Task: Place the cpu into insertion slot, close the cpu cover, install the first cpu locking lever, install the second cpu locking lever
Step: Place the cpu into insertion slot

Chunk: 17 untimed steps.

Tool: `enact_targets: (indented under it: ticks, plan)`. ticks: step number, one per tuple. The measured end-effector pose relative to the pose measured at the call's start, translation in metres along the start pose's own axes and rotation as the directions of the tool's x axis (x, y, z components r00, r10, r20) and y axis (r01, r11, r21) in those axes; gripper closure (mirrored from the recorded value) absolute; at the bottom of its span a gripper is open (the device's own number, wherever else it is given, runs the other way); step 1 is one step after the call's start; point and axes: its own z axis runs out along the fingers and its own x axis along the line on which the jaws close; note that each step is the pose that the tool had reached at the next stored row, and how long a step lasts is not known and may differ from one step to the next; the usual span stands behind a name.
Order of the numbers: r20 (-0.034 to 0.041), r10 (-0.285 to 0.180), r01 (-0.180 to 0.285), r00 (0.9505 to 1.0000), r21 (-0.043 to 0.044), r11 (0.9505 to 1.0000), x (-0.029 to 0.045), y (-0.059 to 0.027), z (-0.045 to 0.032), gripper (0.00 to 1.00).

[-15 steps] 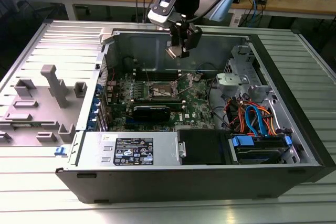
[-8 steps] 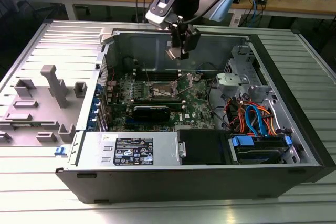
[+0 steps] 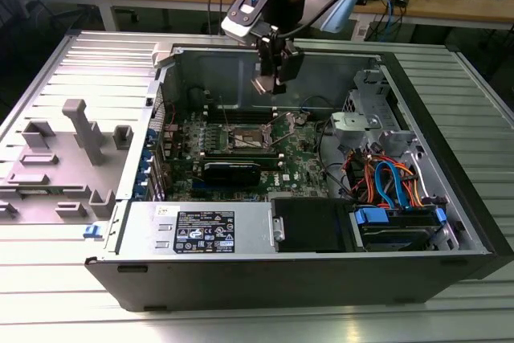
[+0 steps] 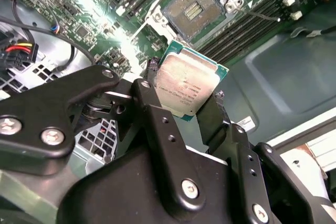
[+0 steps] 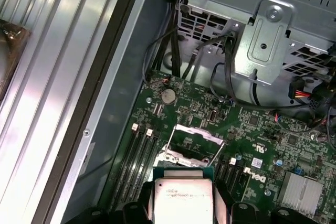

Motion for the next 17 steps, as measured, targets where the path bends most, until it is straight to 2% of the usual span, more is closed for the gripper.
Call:
enact_targets:
  ticks: [2,4,6,9,12,17]
  plan:
    - [0.0032,0.0,0.0,1.0,0.0114,0.9999,0.0,-0.0001,0.0011,0.46]
    - [0.0017,0.0,0.0,1.0,0.0192,0.9998,0.0,-0.0002,0.0031,0.46]
    - [0.0019,0.0,0.0,1.0,0.0236,0.9997,0.0001,-0.0003,0.0045,0.46]
    - [0.006,0.004,-0.005,1.0,0.0327,0.9995,0.0,-0.0003,0.0067,0.46]
    - [0.0058,0.016,-0.016,0.9999,0.0389,0.9991,0.0,-0.0004,0.0082,0.46]
    - [0.0053,0.024,-0.024,0.9997,0.0407,0.9989,0.0001,-0.0006,0.0094,0.46]
